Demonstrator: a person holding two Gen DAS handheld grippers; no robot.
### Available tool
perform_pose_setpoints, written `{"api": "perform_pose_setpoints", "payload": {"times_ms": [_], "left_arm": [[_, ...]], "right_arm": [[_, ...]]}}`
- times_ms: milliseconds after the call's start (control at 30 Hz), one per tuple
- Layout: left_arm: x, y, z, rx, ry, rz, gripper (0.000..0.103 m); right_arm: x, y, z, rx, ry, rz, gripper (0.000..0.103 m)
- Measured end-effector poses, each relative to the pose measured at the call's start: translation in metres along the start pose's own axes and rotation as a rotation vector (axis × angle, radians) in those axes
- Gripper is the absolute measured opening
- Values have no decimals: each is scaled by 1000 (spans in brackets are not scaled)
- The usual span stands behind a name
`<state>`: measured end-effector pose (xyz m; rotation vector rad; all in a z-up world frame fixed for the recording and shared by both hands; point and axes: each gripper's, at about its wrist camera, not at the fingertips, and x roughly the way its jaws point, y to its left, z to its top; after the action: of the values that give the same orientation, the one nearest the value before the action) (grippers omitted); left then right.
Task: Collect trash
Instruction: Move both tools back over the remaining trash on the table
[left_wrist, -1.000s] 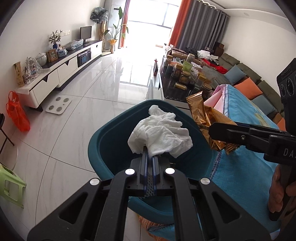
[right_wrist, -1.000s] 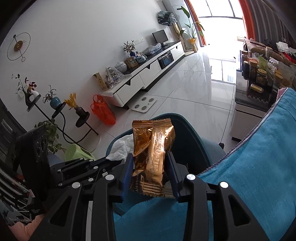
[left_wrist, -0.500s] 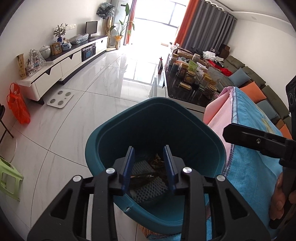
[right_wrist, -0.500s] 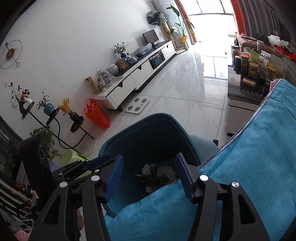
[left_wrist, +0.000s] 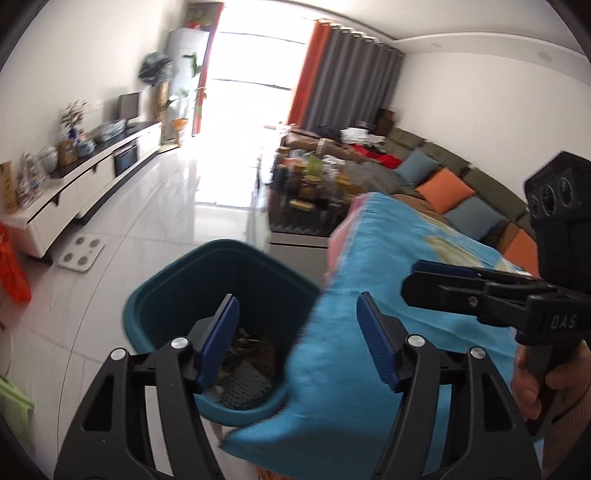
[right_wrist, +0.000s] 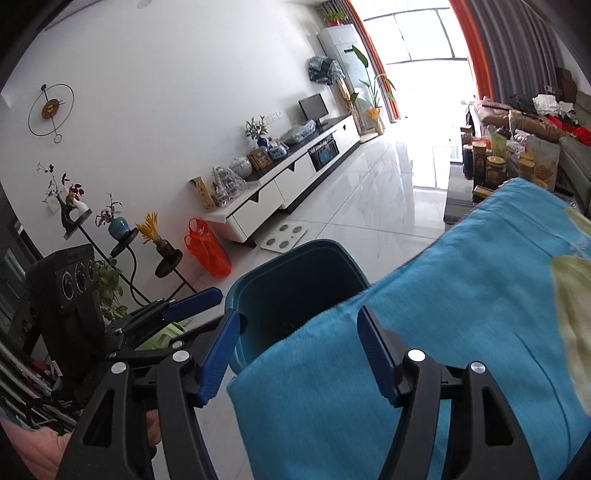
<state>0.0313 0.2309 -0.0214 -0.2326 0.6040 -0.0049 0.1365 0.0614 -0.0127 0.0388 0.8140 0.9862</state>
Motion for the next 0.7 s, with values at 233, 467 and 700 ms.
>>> {"api": "perform_pose_setpoints", "payload": {"times_ms": [233,467,700], "left_arm": [[-3,-80,-15,159,27,-164,66],[6,-151,-40,250,101,-354,68],[14,-218,-68,340,188,-543,69]], "right_arm": [[-70,-22,-26,35,-85,-62,65],[-144,-57,-63,122,-169,-197,65],[-213,-97,-105,223,-235,-350,65]]}}
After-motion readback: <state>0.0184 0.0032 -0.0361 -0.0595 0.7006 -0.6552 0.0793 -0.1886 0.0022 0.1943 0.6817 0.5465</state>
